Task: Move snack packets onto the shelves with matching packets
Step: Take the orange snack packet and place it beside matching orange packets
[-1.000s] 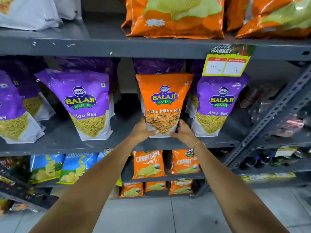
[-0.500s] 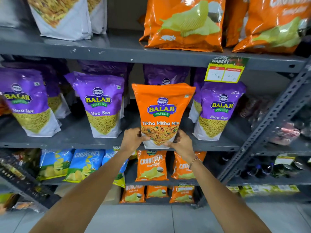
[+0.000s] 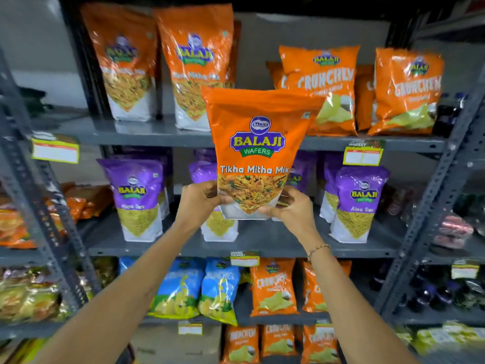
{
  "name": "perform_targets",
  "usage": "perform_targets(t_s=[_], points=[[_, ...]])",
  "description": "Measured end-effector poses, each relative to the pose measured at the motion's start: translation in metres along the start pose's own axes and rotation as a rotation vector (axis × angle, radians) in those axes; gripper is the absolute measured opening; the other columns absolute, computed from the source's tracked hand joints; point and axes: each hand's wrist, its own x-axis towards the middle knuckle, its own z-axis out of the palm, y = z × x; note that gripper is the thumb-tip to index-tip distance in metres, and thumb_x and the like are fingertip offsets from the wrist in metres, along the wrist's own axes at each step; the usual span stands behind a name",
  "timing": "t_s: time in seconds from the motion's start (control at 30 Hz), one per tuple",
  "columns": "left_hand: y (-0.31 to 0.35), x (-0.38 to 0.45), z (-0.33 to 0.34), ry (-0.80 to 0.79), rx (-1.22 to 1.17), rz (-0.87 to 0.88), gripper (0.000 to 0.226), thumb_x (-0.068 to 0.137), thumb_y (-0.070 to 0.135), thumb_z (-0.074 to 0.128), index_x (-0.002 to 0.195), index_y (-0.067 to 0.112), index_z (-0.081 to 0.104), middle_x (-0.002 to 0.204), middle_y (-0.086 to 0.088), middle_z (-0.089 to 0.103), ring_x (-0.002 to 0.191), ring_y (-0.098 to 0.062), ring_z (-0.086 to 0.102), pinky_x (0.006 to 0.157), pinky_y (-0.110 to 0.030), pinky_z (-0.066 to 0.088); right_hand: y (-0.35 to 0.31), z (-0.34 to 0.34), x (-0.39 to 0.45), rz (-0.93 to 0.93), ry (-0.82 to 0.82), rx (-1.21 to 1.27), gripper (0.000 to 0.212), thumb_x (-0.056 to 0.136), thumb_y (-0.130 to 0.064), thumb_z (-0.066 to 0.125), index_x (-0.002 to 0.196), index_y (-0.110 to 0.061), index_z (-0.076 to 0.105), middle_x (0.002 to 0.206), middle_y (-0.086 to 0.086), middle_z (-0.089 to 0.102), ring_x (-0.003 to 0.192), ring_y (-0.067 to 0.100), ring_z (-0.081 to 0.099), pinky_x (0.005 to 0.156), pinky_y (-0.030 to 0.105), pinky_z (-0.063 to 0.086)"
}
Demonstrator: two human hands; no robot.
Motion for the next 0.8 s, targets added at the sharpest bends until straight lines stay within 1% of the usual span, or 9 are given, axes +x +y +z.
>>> perform_targets(t_s=[0.1, 0.17, 0.27, 0.4, 0.5, 0.57, 0.63, 0.73, 0.8], points=[[0.034, 0.015, -0.045, 0.034, -0.06, 0.059, 0.022, 0.069, 0.004, 0.078, 0.081, 0.022, 0.074, 0.065, 0.025, 0.072, 0.071, 0.004, 0.067, 0.074, -0.019, 0.057, -0.056, 0.017, 0.017, -0.086, -0.004, 0.016, 0.045, 0.055, -0.027, 0.09, 0.096, -0.028, 0.071, 0.092, -0.008, 0.076, 0.087, 0.005, 0.072, 0.077, 0.026, 0.058], [0.052, 0.028, -0.074, 0.064, -0.048, 0.116, 0.018, 0.07, 0.005, 0.078, 0.077, 0.021, 0.072, 0.065, 0.019, 0.073, 0.07, 0.002, 0.066, 0.074, -0.019, 0.056, -0.087, 0.03, 0.032, -0.142, 0.004, 0.032, 0.043, 0.055, -0.025, 0.091, 0.093, -0.028, 0.072, 0.087, -0.013, 0.076, 0.084, 0.001, 0.071, 0.075, 0.022, 0.057], [0.066, 0.053, -0.114, 0.104, -0.033, 0.155, 0.007, 0.073, 0.009, 0.076, 0.078, 0.008, 0.072, 0.078, -0.003, 0.074, 0.075, -0.007, 0.066, 0.077, -0.029, 0.054, -0.122, 0.054, 0.059, -0.211, 0.01, 0.043, 0.04, 0.056, -0.027, 0.09, 0.091, -0.027, 0.072, 0.081, -0.016, 0.076, 0.079, -0.002, 0.07, 0.069, 0.017, 0.054], [0.07, 0.088, -0.163, 0.145, 0.041, 0.165, 0.01, 0.077, 0.014, 0.074, 0.07, 0.017, 0.066, 0.063, 0.007, 0.066, 0.052, 0.01, 0.052, 0.058, -0.012, 0.043, -0.149, 0.099, 0.098, -0.233, 0.005, 0.064, 0.048, 0.052, -0.039, 0.089, 0.093, -0.018, 0.075, 0.086, -0.005, 0.078, 0.079, 0.007, 0.071, 0.073, 0.028, 0.056], [0.06, 0.114, -0.197, 0.178, 0.039, 0.102, 0.019, 0.079, 0.012, 0.071, 0.064, 0.017, 0.062, 0.039, 0.017, 0.056, 0.041, 0.008, 0.046, 0.05, -0.008, 0.038, -0.163, 0.139, 0.124, -0.241, -0.016, 0.089, 0.028, 0.056, -0.034, 0.089, 0.075, -0.022, 0.072, 0.076, -0.012, 0.074, 0.065, -0.009, 0.064, 0.061, 0.011, 0.048], [0.048, 0.131, -0.218, 0.209, 0.059, 0.078, 0.025, 0.081, 0.011, 0.07, 0.059, 0.016, 0.059, 0.035, 0.017, 0.051, 0.041, 0.005, 0.044, 0.05, -0.01, 0.04, -0.17, 0.166, 0.141, -0.255, -0.025, 0.097, 0.023, 0.059, -0.031, 0.088, 0.068, -0.025, 0.068, 0.07, -0.01, 0.071, 0.058, -0.01, 0.061, 0.052, 0.004, 0.041], [0.032, 0.148, -0.239, 0.226, 0.056, 0.057, 0.022, 0.081, 0.012, 0.07, 0.061, 0.016, 0.062, 0.042, 0.017, 0.058, 0.047, 0.004, 0.049, 0.055, -0.016, 0.044, -0.169, 0.195, 0.157, -0.267, -0.023, 0.106, 0.024, 0.06, -0.034, 0.086, 0.067, -0.021, 0.068, 0.07, -0.002, 0.073, 0.061, 0.001, 0.063, 0.051, 0.01, 0.043], [0.009, 0.169, -0.266, 0.245, 0.071, 0.02, 0.018, 0.081, 0.01, 0.069, 0.065, 0.016, 0.065, 0.051, 0.016, 0.067, 0.059, -0.003, 0.059, 0.066, -0.022, 0.05, -0.162, 0.237, 0.177, -0.248, -0.033, 0.146, 0.035, 0.058, -0.04, 0.085, 0.069, -0.01, 0.069, 0.067, 0.003, 0.072, 0.06, 0.02, 0.062, 0.052, 0.031, 0.046], [-0.005, 0.178, -0.28, 0.262, 0.064, 0.0, 0.015, 0.081, 0.006, 0.069, 0.068, 0.012, 0.067, 0.055, 0.013, 0.068, 0.059, -0.001, 0.06, 0.061, -0.018, 0.051, -0.157, 0.263, 0.188, -0.222, -0.05, 0.148, 0.045, 0.057, -0.041, 0.085, 0.06, -0.006, 0.058, 0.054, -0.001, 0.06, 0.048, 0.015, 0.046, 0.048, 0.031, 0.036]])
